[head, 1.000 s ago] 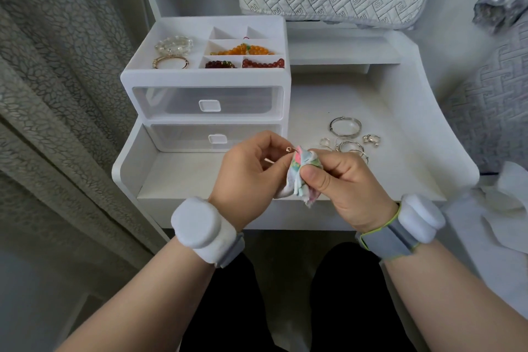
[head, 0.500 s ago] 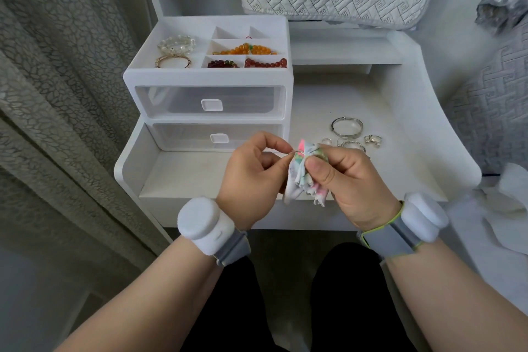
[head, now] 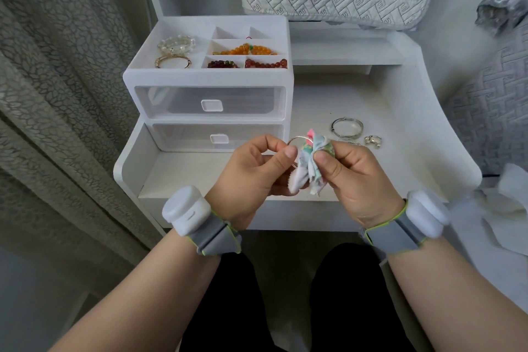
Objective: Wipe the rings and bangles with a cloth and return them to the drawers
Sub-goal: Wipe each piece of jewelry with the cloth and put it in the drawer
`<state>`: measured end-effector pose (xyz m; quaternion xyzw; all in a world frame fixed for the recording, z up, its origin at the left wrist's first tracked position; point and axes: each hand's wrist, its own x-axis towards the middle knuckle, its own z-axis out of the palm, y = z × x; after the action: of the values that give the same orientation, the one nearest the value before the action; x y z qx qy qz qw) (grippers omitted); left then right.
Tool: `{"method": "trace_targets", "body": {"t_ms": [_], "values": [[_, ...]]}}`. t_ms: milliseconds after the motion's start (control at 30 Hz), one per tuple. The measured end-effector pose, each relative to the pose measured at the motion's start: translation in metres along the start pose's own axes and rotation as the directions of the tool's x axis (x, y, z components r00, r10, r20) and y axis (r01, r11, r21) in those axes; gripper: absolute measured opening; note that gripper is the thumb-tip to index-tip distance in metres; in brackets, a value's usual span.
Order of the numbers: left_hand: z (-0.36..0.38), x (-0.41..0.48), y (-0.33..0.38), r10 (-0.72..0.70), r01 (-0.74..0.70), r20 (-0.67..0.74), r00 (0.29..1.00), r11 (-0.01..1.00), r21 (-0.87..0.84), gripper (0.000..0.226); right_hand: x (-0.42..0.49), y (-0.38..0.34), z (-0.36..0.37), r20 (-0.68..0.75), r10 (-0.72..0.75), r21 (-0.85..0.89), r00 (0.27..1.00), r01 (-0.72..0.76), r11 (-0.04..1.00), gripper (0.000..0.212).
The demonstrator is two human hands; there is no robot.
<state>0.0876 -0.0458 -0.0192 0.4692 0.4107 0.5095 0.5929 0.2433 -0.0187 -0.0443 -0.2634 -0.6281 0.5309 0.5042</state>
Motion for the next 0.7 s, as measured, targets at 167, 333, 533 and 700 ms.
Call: {"method": "trace_targets", "body": {"t_ms": [167,333,533,700], "values": [[-0.006,0.001,-0.001,0.205,-0.211,0.049,0.978,0.949,0.235,0.015,0.001,-0.002,-0.005,-0.038,-0.012,-0.059,0.999,0.010,0.998,0.027],[-0.003,0.002,-0.008,0.256,-0.262,0.057,0.965,0.948,0.183,0.011,0.001,-0.003,-0.010,-0.063,-0.071,-0.360,0.995,0.044,0.932,0.034],[0.002,0.005,-0.015,0.221,-0.226,0.050,0.974,0.963,0.147,0.015,0.002,-0.003,-0.009,-0.088,-0.303,-0.805,0.949,0.111,0.583,0.041],[0.006,0.002,-0.011,0.189,-0.226,0.162,0.969,0.938,0.262,0.021,0.000,0.004,-0.011,-0.114,-0.310,-0.833,0.944,0.079,0.548,0.037]]}}
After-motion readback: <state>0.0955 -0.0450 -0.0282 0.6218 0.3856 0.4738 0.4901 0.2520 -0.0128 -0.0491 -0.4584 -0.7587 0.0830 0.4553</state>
